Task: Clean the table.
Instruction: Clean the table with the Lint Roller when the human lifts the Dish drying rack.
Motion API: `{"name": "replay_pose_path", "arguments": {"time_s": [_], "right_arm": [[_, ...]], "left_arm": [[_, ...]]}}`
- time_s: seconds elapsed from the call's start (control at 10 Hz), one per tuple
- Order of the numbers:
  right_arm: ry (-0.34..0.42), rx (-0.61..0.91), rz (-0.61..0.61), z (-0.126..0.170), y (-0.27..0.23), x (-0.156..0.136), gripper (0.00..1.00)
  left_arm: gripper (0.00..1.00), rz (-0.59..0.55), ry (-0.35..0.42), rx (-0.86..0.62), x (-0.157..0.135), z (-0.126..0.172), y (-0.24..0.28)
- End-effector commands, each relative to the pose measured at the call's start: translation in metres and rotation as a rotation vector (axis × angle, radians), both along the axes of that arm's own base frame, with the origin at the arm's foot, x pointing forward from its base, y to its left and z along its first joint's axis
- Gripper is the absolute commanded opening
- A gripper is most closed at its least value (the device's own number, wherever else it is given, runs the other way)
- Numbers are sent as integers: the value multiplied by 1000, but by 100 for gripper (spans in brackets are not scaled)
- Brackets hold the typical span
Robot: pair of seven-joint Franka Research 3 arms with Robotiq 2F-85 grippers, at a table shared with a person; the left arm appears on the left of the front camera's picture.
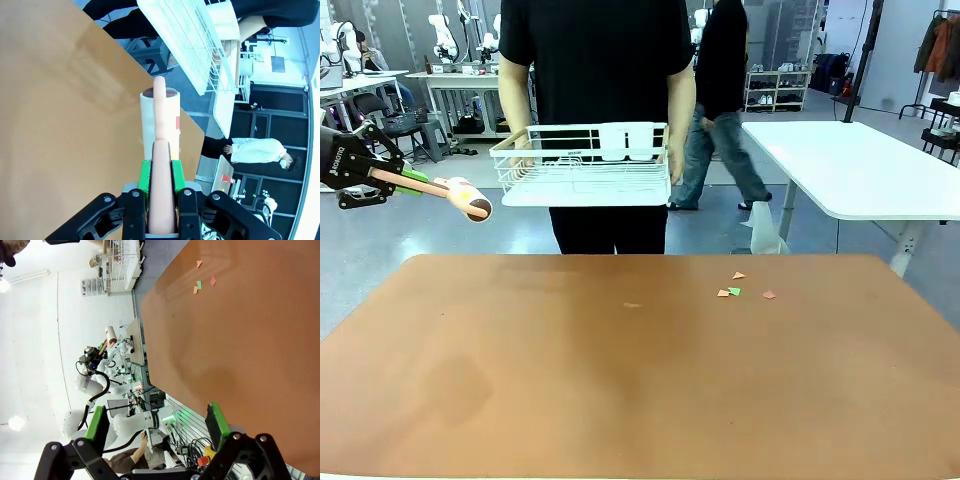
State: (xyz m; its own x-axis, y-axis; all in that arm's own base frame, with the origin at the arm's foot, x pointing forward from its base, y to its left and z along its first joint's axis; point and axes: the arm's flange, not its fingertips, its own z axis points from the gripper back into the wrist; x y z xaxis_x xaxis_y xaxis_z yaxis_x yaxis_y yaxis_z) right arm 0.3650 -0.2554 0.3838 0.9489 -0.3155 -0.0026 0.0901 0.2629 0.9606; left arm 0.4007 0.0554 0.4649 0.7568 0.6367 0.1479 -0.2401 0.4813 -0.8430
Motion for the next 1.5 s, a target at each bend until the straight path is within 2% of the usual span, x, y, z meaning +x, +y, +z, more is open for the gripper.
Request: {"name": "replay_pose_path", "arguments": {"time_s": [0.0,0.2,0.4,0.6,0.8,1.1,1.4], "right_arm": [[-3,5,2,2,3,-4,100],[-3,5,2,2,3,-4,100],[-3,5,2,2,3,-4,100],[-3,5,2,2,3,-4,100],[-3,5,2,2,3,-4,100],[-3,5,2,2,3,-4,100],[-3,5,2,2,3,-4,100]], "left_arm": [[21,-13,-34,65,14,9,-17],[21,-144,-51,127,53,17,-70],[21,-307,-27,173,92,19,-140],[21,-503,47,206,132,2,-212],[21,-633,107,209,162,-35,-274],[21,-632,130,247,182,-73,-307],[21,-655,115,224,173,-85,-308]]}}
